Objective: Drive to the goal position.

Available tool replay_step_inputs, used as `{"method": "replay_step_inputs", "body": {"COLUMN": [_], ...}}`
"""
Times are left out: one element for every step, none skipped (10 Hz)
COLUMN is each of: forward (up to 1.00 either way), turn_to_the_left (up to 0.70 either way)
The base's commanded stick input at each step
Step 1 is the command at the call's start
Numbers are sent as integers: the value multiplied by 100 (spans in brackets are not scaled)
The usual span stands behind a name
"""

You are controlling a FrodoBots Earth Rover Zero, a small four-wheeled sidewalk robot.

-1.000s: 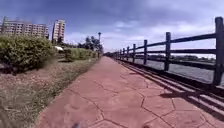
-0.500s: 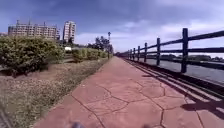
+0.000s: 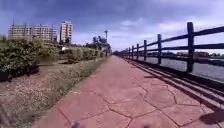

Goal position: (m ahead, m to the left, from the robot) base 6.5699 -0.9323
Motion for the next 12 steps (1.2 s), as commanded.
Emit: {"method": "replay_step_inputs", "body": {"forward": [70, 70, 70, 70, 70, 70, 70, 70, 70, 70, 70, 70], "turn_to_the_left": [0, 0, 0, 0, 0, 0, 0, 0, 0, 0, 0, 0]}}
